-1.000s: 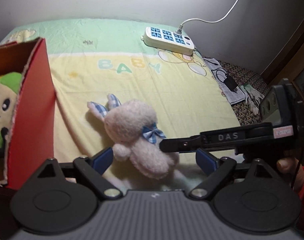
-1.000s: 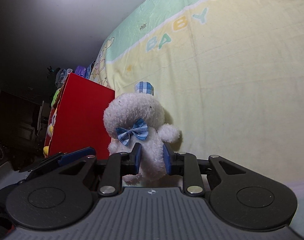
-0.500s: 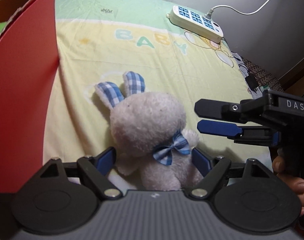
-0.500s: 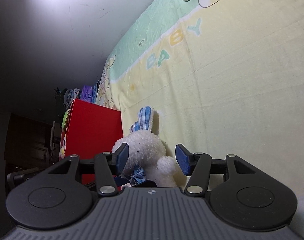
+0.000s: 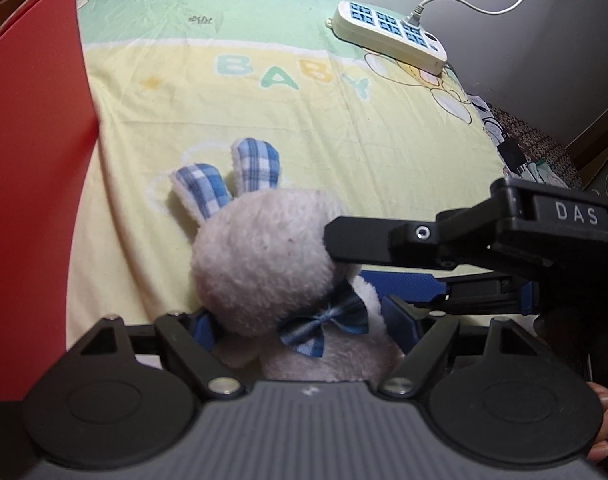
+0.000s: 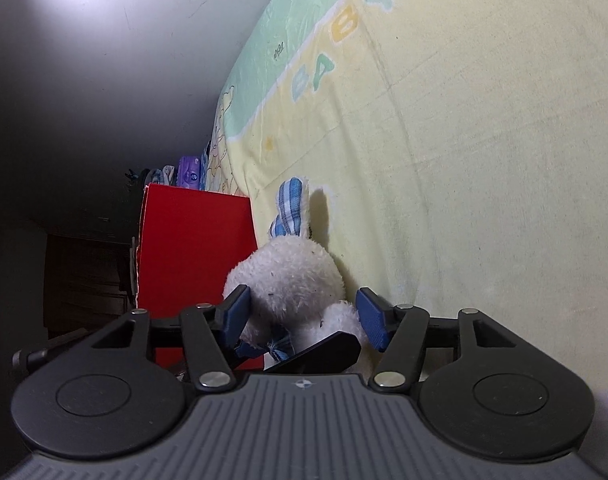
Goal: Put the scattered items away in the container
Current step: 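Close the right gripper on the white bunny and lift it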
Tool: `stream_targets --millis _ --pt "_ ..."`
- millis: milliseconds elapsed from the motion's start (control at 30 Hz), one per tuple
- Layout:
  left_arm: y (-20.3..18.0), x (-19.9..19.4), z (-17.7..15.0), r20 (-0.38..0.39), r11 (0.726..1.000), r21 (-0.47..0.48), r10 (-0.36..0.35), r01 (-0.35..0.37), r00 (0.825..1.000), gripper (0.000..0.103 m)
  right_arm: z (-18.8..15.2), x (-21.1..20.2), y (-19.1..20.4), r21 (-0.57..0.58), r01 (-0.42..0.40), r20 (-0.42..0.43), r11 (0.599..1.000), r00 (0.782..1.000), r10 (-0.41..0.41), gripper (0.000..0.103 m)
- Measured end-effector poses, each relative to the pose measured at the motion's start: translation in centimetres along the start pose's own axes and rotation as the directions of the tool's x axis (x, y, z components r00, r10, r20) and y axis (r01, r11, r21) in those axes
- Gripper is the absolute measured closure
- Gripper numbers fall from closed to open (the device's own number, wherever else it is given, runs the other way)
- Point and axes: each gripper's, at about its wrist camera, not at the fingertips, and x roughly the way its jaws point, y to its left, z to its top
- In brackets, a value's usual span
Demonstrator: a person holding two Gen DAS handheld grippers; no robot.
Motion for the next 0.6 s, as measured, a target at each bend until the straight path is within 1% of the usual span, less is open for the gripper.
stream_targets --millis 100,167,300,400,467,600 --pt "-0.5 -0.4 0.0 0.004 1.0 0.015 -0.008 0.008 1.0 0.024 -0.3 -1.0 0.1 0.001 0.003 0.02 1.0 1.0 -0.003 0.051" --pt "-0.9 -0.7 -0.1 0.001 0.999 0.027 -0.016 0.016 1.0 0.024 -0.6 -1.7 0.1 0.005 0.006 0.027 1.0 1.0 -0.006 0.053" --pt "-2.0 -0.6 -0.7 -0.031 0.997 0.055 -0.049 0.05 0.998 0.025 -1.8 -2.9 -0.1 0.019 0.004 0.029 1.0 1.0 -0.005 0.052" --pt "-3.1 -0.4 -1.7 -0.06 0.994 0.089 -0.066 0.071 0.996 0.025 -2.9 -3.8 -0.1 0.017 0.026 0.047 0.999 0.999 -0.027 0.051" --pt "-3.8 -0.6 -2.3 -0.06 0.99 0.12 -0.068 0.075 0.996 0.025 -3.6 -4.4 -0.2 0.019 0.037 0.061 0.999 0.997 -0.039 0.051" --pt "-4.0 -1.3 -3.0 -0.065 0.985 0.126 -0.109 0.117 0.992 0.025 -4.7 -5.3 0.0 0.027 0.038 0.083 0.999 0.996 -0.04 0.052"
